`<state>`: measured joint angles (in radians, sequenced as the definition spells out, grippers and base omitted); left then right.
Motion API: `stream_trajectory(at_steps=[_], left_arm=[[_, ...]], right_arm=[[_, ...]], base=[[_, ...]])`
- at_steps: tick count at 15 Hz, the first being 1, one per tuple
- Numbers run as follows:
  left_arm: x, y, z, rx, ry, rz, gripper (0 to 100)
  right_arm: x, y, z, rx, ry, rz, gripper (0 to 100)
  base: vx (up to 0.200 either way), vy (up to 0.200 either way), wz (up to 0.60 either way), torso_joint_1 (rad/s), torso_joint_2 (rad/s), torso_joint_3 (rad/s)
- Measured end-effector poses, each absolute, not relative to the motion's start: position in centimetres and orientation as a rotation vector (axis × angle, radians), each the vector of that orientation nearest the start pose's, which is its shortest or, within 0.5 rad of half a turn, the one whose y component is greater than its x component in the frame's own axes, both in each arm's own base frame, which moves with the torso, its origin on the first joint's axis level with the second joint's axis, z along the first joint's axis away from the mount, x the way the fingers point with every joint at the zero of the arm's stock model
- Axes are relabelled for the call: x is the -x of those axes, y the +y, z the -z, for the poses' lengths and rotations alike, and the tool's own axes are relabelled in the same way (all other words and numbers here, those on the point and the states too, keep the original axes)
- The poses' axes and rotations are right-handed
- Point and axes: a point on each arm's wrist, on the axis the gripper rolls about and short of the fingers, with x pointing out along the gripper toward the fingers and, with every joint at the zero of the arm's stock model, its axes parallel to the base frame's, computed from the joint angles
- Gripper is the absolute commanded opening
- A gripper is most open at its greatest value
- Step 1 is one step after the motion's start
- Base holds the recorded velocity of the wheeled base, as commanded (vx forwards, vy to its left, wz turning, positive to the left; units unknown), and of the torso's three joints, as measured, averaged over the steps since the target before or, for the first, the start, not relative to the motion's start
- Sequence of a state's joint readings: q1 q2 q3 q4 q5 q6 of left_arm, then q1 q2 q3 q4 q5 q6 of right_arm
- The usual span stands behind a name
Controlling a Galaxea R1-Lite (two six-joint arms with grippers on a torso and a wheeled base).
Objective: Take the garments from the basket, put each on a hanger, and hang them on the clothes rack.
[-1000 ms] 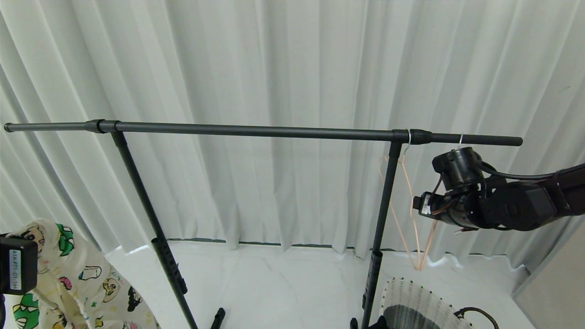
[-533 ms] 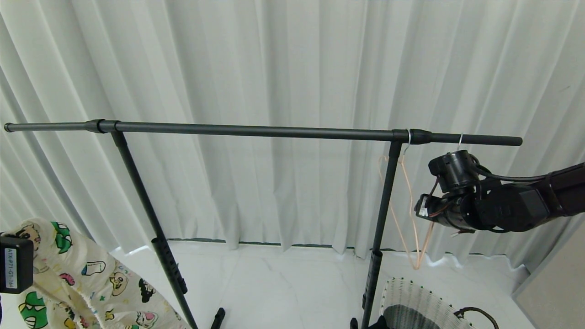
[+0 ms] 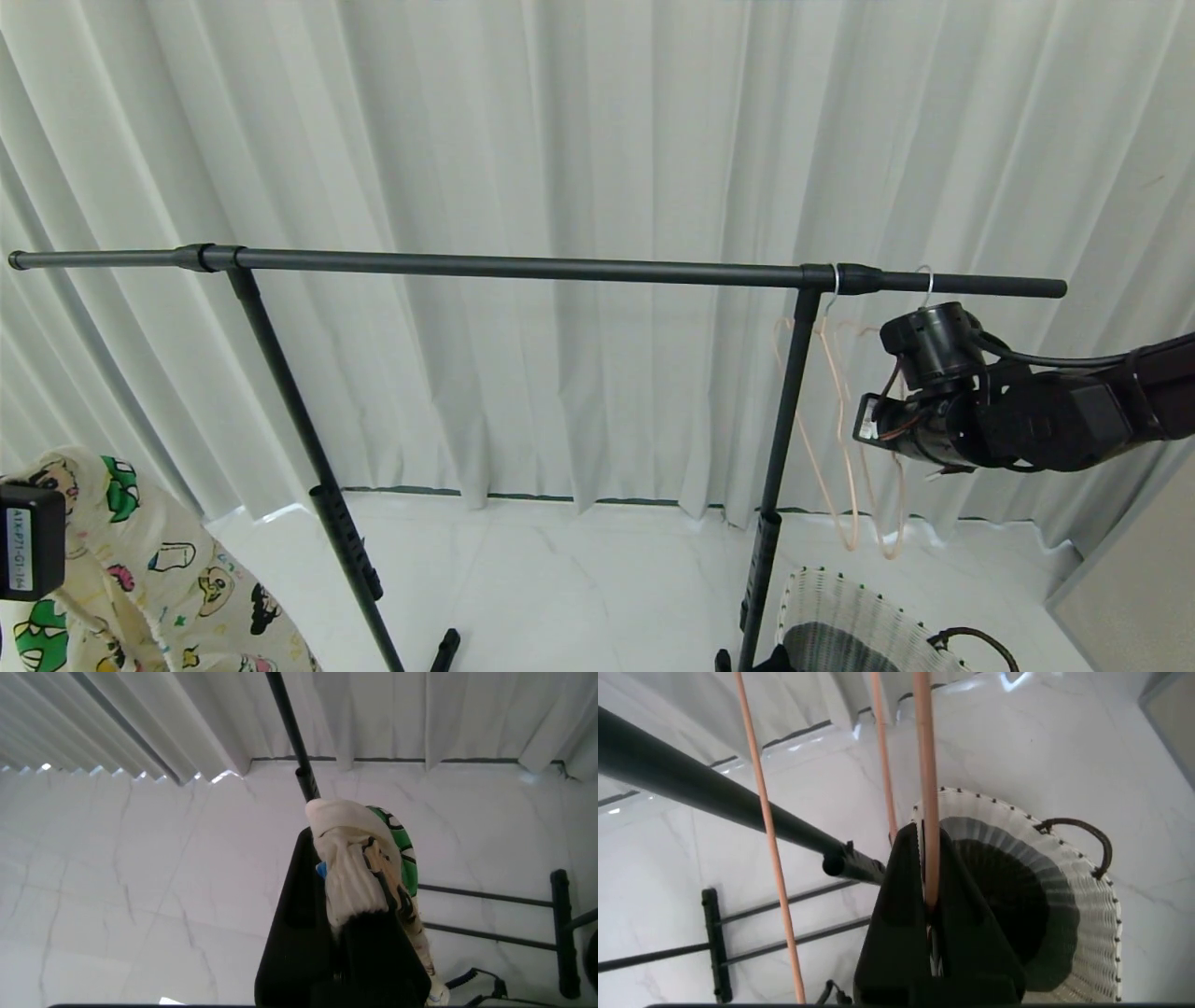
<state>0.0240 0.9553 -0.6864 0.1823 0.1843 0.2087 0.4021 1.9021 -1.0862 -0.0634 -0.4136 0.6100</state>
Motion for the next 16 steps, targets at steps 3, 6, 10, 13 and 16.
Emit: stream_trajectory(at_steps=[3,6,10,13,16], left_arm=[[-10.6,0.7,-22.7,-0.24,0.467,-0.157,0],[-10.5,0.7,-22.8,-0.24,0.461,-0.158,0],[-10.2,0.7,-22.7,-0.241,0.458,-0.157,0],[-10.1,0.7,-22.7,-0.239,0.452,-0.158,0],[-10.0,0.6,-22.7,-0.238,0.449,-0.159,0]], right_arm=[[-31.6,11.5,-15.0,-0.211,0.642,0.191,0],[-30.2,9.8,-16.4,-0.18,0.627,0.164,0],[-27.4,8.3,-18.0,-0.143,0.553,0.13,0],[-25.9,7.8,-18.3,-0.092,0.478,0.092,0],[-24.7,7.4,-18.3,-0.068,0.387,0.072,0]], base=[[0.0,0.0,0.0,0.0,0.0,0.0],[0.0,0.0,0.0,0.0,0.0,0.0],[0.0,0.0,0.0,0.0,0.0,0.0],[0.0,0.0,0.0,0.0,0.0,0.0],[0.0,0.0,0.0,0.0,0.0,0.0]])
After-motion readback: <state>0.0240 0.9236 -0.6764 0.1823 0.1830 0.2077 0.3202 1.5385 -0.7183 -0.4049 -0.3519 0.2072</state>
